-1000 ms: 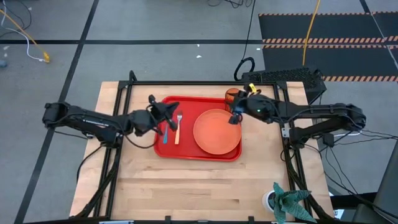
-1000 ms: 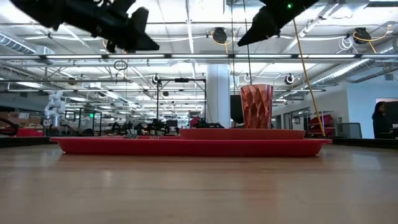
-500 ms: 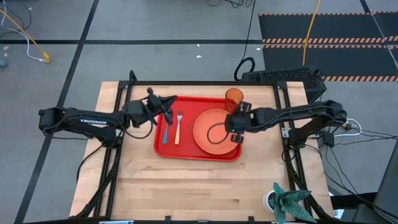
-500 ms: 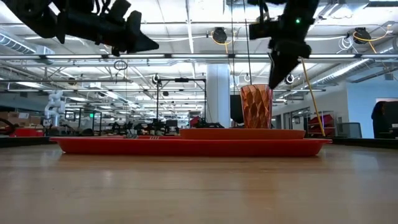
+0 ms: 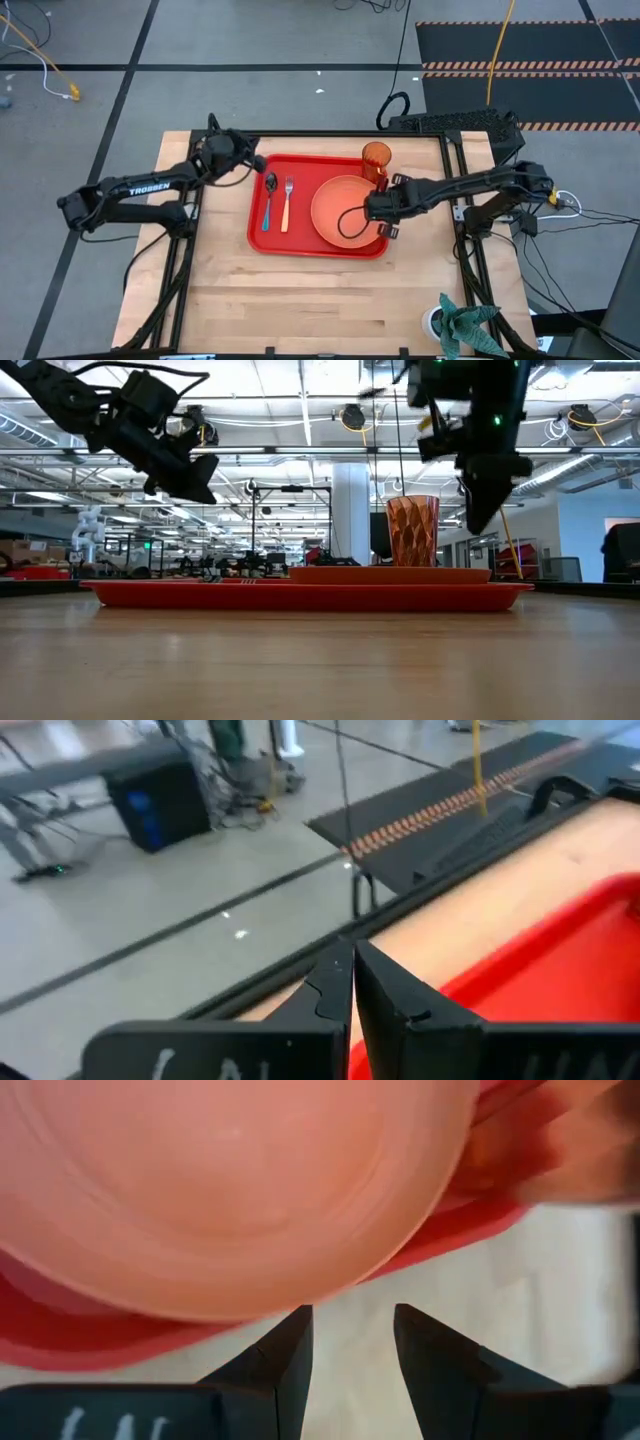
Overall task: Pick and place plate/cup/fork/spoon on tray
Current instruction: Adjust the blue spoon, orange plate, and the red tray
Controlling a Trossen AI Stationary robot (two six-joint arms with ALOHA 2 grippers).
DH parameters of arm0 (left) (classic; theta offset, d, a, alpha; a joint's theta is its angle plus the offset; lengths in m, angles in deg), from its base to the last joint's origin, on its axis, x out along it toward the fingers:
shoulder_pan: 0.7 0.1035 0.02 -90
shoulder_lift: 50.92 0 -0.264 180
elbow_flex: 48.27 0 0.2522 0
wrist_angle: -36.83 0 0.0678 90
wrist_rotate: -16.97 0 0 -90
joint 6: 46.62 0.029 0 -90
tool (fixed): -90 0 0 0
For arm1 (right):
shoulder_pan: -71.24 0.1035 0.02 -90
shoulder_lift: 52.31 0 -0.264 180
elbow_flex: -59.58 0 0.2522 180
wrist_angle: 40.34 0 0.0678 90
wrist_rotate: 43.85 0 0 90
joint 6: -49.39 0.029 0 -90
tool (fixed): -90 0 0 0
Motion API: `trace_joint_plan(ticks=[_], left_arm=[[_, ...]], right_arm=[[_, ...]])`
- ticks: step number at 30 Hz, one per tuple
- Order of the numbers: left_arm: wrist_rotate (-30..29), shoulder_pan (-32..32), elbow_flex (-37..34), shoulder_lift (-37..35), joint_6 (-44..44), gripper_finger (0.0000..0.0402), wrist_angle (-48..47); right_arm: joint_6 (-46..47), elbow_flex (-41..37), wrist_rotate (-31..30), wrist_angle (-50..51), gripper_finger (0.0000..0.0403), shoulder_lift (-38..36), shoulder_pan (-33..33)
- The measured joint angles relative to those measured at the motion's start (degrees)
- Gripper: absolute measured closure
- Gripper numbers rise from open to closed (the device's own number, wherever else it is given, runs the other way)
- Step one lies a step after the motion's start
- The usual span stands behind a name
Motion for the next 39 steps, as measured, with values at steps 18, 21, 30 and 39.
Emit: trace_joint_plan(ticks=[18,21,30,39], left_arm=[[17.16,6.45,0.00,0.01,2.16,0.0385,-4.55],[17.18,6.45,0.00,0.01,2.14,0.0385,-4.56],[17.16,6.45,0.00,0.01,2.16,0.0385,-4.66],[16.92,6.45,0.00,0.01,3.03,0.0385,-7.18]], right_arm=[[-6.03,-13.83,3.60,-17.25,0.0266,0.02,-0.79],[-6.27,-13.83,3.53,-18.63,0.0266,0.02,-1.22],[-6.91,-13.81,3.66,-24.72,0.0266,-0.01,-1.84],[-8.48,-13.81,4.97,-20.90,0.0266,-0.10,-1.85]])
